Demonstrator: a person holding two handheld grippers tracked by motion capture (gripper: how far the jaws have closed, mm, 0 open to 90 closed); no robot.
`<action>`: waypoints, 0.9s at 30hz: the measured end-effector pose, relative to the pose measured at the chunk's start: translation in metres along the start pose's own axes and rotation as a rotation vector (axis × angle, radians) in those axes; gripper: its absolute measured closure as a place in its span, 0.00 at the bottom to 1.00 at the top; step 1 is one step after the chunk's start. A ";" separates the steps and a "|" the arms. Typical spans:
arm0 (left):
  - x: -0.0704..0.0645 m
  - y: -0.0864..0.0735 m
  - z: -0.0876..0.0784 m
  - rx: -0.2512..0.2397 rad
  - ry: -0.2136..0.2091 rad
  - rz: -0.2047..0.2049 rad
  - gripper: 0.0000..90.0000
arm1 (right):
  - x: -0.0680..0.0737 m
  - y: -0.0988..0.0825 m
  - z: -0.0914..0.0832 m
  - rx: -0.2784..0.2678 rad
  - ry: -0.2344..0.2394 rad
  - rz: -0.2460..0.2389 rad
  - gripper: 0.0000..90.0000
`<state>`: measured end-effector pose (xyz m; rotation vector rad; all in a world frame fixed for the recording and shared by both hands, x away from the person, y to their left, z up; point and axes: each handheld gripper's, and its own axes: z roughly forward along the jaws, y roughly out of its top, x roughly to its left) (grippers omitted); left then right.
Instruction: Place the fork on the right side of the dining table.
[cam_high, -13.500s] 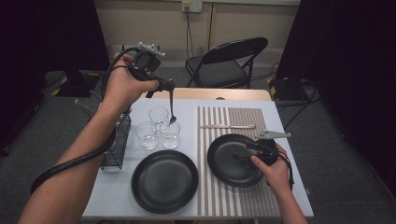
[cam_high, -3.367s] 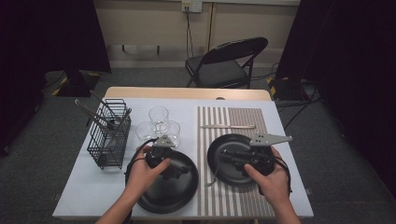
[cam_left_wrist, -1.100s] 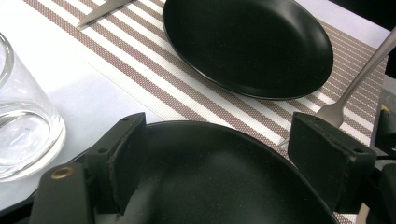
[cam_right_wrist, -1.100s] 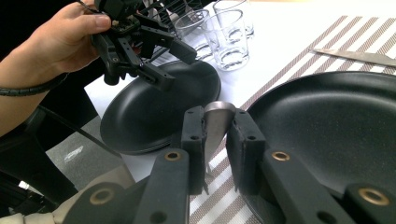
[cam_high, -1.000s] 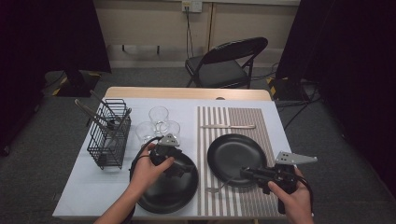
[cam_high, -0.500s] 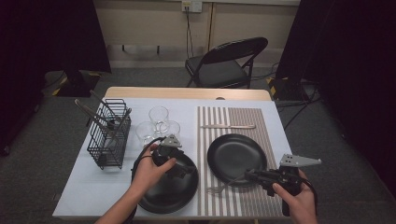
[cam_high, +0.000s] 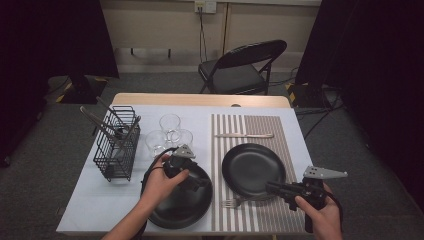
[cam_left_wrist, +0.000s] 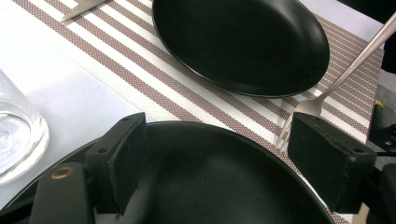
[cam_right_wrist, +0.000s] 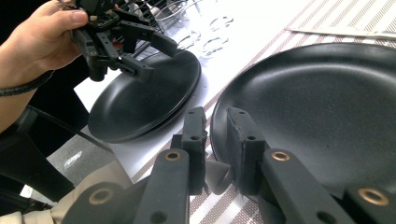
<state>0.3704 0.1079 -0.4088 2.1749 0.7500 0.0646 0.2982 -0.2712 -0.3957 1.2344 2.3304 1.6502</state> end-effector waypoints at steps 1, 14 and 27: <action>0.000 0.000 0.000 0.002 0.000 0.002 0.22 | -0.001 -0.001 0.000 0.002 -0.005 0.000 0.87; 0.001 -0.001 -0.001 -0.007 0.005 -0.002 0.22 | -0.009 -0.005 -0.002 0.004 -0.027 0.036 0.87; 0.000 -0.001 -0.001 -0.004 0.002 -0.002 0.22 | -0.013 -0.008 0.001 0.023 -0.050 0.024 0.83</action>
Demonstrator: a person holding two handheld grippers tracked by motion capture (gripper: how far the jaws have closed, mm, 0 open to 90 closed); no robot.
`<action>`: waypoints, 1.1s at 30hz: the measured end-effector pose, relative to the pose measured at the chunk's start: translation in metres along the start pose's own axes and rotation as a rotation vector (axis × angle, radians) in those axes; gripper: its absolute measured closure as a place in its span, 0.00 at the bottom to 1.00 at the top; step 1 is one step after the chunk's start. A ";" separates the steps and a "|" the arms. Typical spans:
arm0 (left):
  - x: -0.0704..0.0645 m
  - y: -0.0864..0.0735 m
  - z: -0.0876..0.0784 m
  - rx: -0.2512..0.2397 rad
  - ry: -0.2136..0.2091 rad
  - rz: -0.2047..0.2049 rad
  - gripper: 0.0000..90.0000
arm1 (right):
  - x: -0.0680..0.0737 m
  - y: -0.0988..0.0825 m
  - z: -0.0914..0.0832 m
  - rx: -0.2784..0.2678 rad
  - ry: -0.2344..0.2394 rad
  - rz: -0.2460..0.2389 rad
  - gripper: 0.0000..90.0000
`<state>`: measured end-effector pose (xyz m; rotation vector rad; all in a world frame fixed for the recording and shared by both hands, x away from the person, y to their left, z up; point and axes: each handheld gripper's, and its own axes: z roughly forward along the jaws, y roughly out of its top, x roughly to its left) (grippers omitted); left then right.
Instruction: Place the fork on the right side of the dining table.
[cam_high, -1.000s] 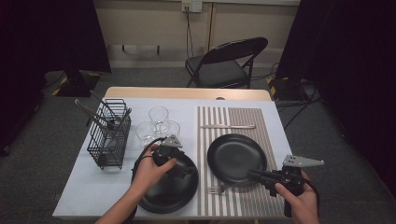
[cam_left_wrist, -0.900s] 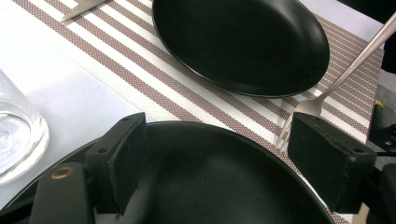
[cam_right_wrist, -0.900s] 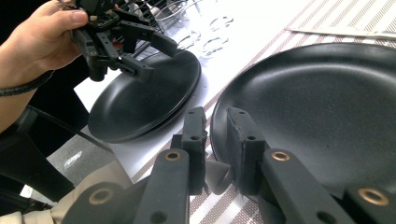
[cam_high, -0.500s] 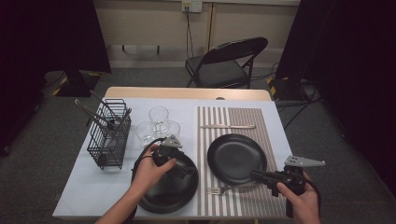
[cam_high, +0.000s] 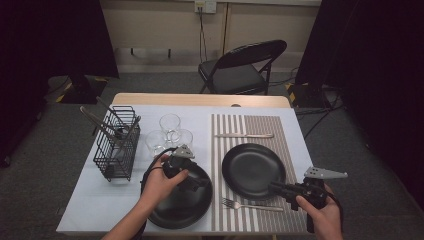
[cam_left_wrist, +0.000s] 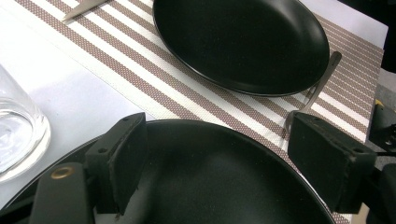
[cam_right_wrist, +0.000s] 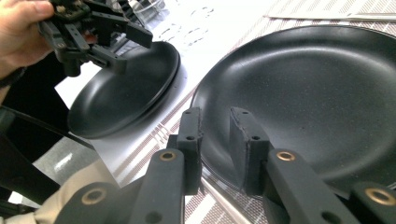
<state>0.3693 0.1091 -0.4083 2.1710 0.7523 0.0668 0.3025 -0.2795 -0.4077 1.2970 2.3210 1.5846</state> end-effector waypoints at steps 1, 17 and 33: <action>0.000 0.000 0.000 0.001 0.000 0.002 0.22 | 0.000 0.000 0.001 0.003 -0.003 -0.007 0.82; 0.001 0.000 -0.003 -0.001 0.007 0.006 0.22 | 0.001 -0.004 0.011 0.088 -0.090 -0.100 0.69; 0.002 0.000 -0.004 -0.011 0.006 -0.004 0.22 | 0.001 -0.008 0.013 0.139 -0.152 -0.142 0.52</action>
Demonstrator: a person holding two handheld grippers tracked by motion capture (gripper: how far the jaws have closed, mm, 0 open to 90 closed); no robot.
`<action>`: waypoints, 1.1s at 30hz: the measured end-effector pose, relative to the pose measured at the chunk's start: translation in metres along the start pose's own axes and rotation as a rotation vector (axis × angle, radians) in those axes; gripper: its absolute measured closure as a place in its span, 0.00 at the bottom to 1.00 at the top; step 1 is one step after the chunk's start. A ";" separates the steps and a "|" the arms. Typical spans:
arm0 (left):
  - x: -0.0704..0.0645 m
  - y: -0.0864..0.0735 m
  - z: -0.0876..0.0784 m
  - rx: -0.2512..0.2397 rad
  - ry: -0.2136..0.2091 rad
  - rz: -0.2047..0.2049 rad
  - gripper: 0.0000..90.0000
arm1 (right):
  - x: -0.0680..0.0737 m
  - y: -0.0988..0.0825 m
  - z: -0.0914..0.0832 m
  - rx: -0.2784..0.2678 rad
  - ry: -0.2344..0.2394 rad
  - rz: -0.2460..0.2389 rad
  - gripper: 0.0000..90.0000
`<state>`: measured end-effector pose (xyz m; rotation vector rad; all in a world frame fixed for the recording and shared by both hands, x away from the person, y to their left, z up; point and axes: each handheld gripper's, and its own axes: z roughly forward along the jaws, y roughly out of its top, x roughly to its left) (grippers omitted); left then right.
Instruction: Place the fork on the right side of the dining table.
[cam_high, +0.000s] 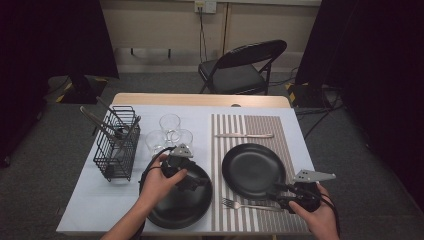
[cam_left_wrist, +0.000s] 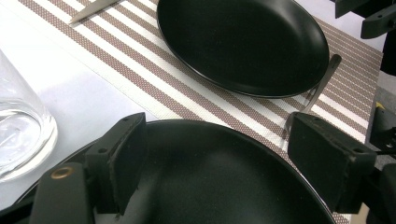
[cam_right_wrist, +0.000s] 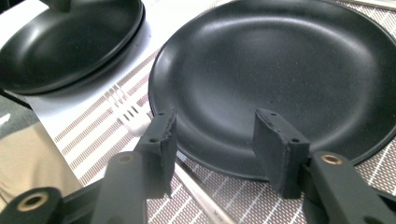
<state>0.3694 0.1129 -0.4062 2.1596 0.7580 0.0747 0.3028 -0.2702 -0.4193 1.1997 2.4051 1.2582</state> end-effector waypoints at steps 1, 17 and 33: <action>0.000 0.000 0.000 0.001 0.000 0.001 0.22 | 0.000 -0.002 0.000 0.003 -0.006 -0.005 0.48; 0.000 -0.001 0.000 0.005 0.003 0.001 0.22 | -0.005 -0.013 -0.003 0.023 -0.086 -0.038 0.34; 0.000 -0.002 -0.001 -0.001 0.008 0.003 0.22 | -0.012 -0.026 -0.006 0.039 -0.098 -0.027 0.30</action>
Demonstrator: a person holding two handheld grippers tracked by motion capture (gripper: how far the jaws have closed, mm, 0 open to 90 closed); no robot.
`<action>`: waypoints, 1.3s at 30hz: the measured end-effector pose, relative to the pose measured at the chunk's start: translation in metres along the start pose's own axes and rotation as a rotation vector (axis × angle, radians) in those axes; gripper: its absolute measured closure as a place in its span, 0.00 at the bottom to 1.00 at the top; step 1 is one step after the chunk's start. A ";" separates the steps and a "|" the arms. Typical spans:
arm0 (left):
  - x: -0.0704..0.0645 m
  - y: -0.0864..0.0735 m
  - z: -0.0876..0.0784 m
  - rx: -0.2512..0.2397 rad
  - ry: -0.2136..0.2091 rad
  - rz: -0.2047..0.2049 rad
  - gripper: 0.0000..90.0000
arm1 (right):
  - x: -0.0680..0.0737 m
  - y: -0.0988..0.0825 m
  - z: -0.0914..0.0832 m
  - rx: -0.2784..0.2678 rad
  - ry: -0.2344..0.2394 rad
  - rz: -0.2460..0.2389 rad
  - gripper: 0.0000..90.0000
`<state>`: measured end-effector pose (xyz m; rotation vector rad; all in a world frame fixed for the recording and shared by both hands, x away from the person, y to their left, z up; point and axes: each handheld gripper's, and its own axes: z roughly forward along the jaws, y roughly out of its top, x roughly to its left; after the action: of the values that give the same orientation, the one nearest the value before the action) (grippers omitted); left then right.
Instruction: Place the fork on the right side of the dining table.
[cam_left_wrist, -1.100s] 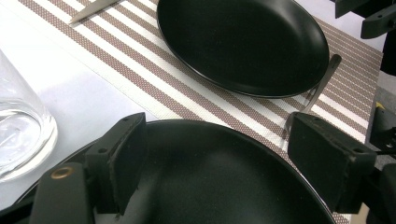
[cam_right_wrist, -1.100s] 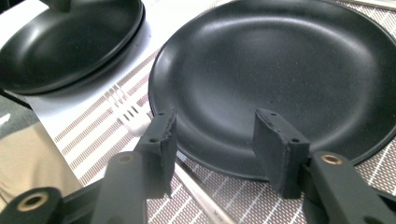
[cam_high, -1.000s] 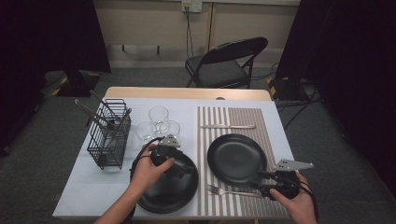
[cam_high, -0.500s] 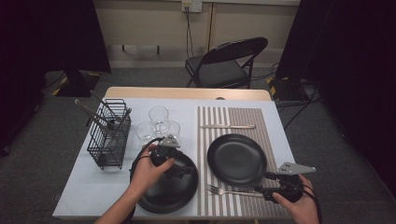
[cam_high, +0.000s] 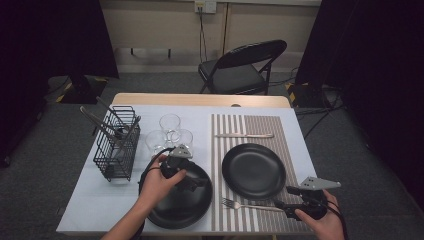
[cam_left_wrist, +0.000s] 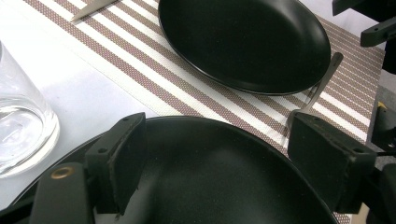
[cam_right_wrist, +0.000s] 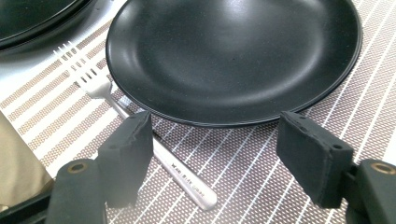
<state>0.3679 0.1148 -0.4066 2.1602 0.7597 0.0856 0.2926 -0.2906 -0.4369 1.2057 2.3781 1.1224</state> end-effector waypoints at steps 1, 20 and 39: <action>0.000 0.000 0.000 -0.003 -0.003 -0.002 0.22 | 0.000 0.000 0.000 0.000 0.000 -0.002 0.30; 0.000 0.000 -0.002 0.000 0.000 -0.001 0.22 | -0.001 -0.008 0.009 0.053 0.001 -0.013 0.30; 0.002 0.000 -0.003 0.002 0.002 0.002 0.22 | 0.002 -0.015 0.021 0.110 0.000 -0.034 0.28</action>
<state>0.3685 0.1174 -0.4047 2.1634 0.7590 0.0884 0.2935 -0.2835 -0.4622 1.1945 2.4799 0.9928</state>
